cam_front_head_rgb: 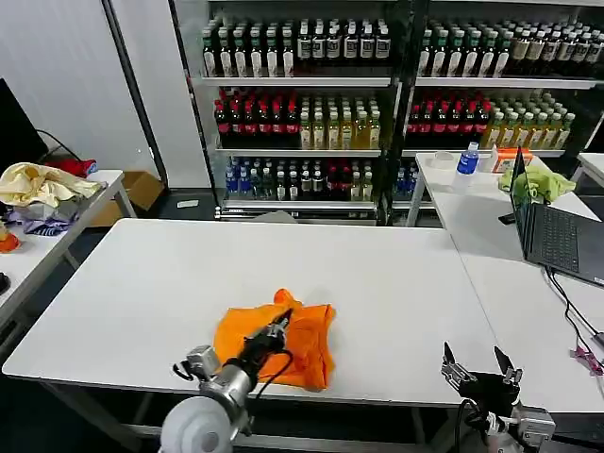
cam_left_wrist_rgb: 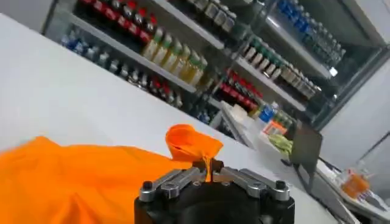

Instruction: Fold and organize the clothes.

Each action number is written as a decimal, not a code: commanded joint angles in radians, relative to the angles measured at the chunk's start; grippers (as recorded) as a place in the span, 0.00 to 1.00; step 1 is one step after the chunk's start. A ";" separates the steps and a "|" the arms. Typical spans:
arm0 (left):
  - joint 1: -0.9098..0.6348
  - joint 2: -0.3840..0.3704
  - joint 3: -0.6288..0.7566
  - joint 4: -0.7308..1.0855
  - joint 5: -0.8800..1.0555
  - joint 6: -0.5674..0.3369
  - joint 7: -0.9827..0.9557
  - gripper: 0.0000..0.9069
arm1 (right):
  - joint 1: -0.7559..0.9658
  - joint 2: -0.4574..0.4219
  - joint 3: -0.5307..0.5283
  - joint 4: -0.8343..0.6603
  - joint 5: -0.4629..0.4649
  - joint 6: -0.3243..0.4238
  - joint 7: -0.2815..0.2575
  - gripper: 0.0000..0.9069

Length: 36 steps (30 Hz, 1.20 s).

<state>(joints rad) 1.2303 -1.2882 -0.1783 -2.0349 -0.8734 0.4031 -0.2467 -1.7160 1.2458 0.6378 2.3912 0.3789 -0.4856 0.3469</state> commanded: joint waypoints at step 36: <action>0.100 0.121 -0.347 0.133 -0.057 -0.004 0.071 1.00 | 0.030 -0.042 -0.016 -0.017 0.006 0.001 -0.006 1.00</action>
<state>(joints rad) 1.3136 -1.1920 -0.4036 -1.9943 -0.8986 0.4004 -0.1698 -1.6924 1.2082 0.6249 2.3848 0.3856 -0.4855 0.3419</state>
